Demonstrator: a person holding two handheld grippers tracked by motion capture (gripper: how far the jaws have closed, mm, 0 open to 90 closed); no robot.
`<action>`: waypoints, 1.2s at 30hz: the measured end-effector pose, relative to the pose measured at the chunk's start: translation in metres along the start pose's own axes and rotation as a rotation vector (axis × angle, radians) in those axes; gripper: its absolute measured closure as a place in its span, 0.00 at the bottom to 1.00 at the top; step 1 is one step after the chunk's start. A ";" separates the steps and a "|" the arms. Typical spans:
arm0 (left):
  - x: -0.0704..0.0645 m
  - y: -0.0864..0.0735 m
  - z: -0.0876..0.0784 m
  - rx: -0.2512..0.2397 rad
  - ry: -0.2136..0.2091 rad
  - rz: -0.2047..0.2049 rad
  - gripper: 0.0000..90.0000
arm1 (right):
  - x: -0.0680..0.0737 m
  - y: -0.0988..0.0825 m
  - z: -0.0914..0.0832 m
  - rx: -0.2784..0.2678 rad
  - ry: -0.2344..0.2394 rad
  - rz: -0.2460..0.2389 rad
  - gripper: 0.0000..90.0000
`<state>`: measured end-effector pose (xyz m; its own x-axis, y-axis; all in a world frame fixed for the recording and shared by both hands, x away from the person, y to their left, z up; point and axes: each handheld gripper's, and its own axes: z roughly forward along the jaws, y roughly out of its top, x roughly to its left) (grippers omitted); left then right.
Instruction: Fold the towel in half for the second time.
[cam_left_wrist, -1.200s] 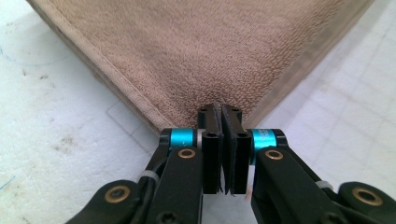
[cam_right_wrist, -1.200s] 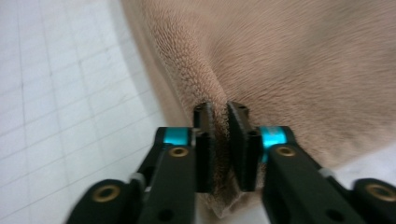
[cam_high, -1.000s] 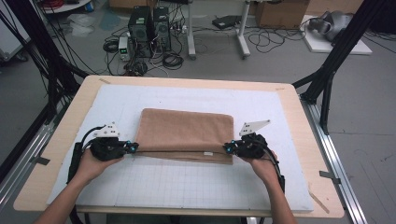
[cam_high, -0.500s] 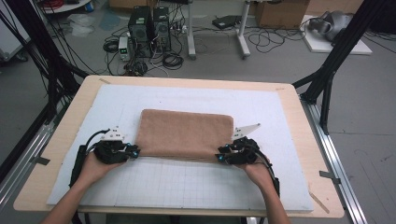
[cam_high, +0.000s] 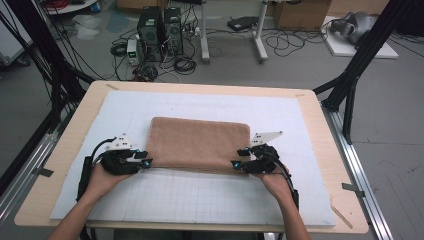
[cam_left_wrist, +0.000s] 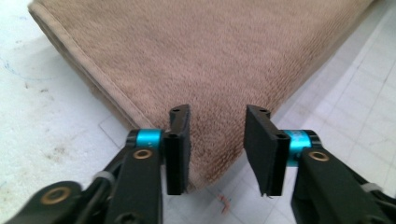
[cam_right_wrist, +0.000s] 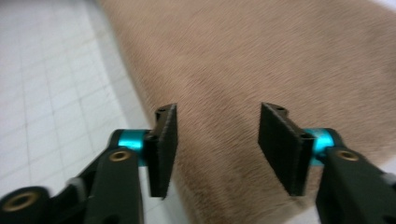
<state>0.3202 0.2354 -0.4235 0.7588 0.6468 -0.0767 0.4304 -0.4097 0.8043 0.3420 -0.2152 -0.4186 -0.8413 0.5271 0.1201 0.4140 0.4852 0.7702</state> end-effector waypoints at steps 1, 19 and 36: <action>0.000 0.001 -0.001 -0.008 -0.001 0.001 0.63 | -0.001 0.001 -0.002 -0.010 -0.010 0.001 0.47; -0.003 -0.001 -0.020 -0.072 0.020 -0.036 0.35 | 0.012 0.000 -0.013 -0.058 -0.061 0.012 0.23; -0.008 -0.012 -0.033 -0.066 0.021 -0.054 0.28 | 0.018 -0.018 -0.036 -0.089 -0.090 0.037 0.16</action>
<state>0.2933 0.2562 -0.4130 0.7248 0.6803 -0.1087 0.4367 -0.3316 0.8363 0.3070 -0.2401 -0.4082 -0.7896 0.6061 0.0958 0.4084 0.4025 0.8193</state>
